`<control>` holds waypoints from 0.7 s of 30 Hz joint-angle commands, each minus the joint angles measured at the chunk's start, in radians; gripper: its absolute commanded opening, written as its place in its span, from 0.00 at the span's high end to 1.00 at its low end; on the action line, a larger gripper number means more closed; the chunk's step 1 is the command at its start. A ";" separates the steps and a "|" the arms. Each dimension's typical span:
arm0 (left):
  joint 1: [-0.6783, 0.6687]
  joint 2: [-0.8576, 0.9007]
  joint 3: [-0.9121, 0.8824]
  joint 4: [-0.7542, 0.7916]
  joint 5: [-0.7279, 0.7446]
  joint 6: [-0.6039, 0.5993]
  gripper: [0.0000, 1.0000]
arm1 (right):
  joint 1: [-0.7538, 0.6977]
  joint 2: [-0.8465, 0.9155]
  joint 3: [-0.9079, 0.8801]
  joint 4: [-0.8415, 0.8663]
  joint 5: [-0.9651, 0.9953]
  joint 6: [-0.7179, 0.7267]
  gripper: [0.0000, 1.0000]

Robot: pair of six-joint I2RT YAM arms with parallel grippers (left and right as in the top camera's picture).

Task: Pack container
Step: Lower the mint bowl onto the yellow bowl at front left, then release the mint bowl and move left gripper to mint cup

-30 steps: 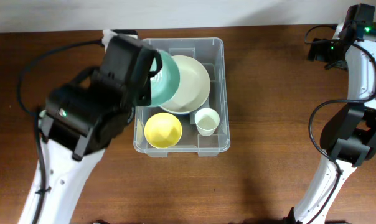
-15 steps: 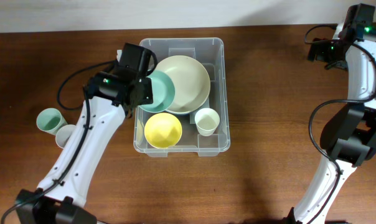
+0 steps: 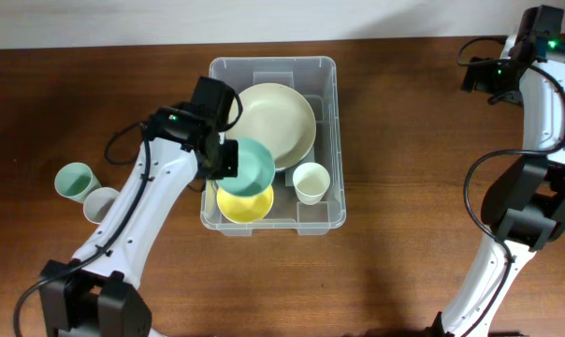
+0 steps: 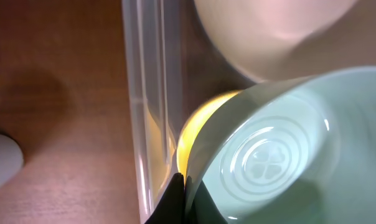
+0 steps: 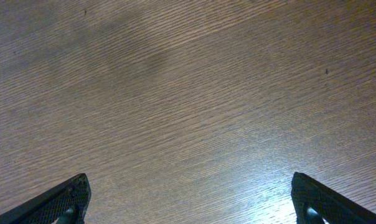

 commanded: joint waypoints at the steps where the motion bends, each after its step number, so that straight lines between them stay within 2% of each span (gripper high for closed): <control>1: 0.000 0.011 -0.050 -0.005 0.055 0.027 0.99 | 0.000 -0.017 -0.007 0.000 -0.002 0.012 0.01; 12: 0.000 0.011 -0.059 -0.007 0.091 0.046 0.99 | 0.000 -0.017 -0.007 0.000 -0.002 0.012 0.01; 13: 0.000 0.011 -0.059 -0.004 0.088 0.046 0.91 | 0.000 -0.017 -0.007 0.000 -0.002 0.012 0.01; 15: 0.001 0.011 -0.058 -0.003 0.088 0.046 0.84 | 0.000 -0.017 -0.007 0.000 -0.002 0.012 0.01; 21: 0.001 0.010 -0.044 -0.008 0.088 0.046 0.78 | 0.000 -0.017 -0.007 0.000 -0.002 0.012 0.01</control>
